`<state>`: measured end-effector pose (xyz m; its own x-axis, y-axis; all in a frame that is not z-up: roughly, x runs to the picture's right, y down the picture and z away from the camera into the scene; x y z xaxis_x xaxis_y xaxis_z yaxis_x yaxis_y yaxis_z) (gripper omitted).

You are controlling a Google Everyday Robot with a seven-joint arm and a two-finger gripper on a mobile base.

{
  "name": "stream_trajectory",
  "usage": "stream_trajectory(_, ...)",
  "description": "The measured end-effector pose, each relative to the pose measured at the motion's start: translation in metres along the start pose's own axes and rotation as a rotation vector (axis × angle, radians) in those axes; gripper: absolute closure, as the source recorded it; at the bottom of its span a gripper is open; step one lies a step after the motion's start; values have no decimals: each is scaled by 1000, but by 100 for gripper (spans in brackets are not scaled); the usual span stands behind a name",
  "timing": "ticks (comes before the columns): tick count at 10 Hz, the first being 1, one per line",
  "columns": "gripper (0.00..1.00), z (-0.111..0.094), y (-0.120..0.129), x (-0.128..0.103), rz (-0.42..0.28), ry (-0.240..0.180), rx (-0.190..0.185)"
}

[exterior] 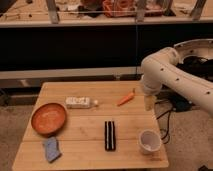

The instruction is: Drag the pepper across the table

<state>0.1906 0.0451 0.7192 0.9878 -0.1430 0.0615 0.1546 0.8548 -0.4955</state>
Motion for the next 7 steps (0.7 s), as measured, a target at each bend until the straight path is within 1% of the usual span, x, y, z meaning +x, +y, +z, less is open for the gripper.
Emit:
stream_trajectory(1,20,0,-3,-4,-21,1,2)
stream_trajectory(3,20,2,-7,-5,-52,-1,6)
stream_trajectory(5,20,9,-13,-20,-94,-7,7)
stream_trajectory(7,20,15,-17,-27,-127,-8,9)
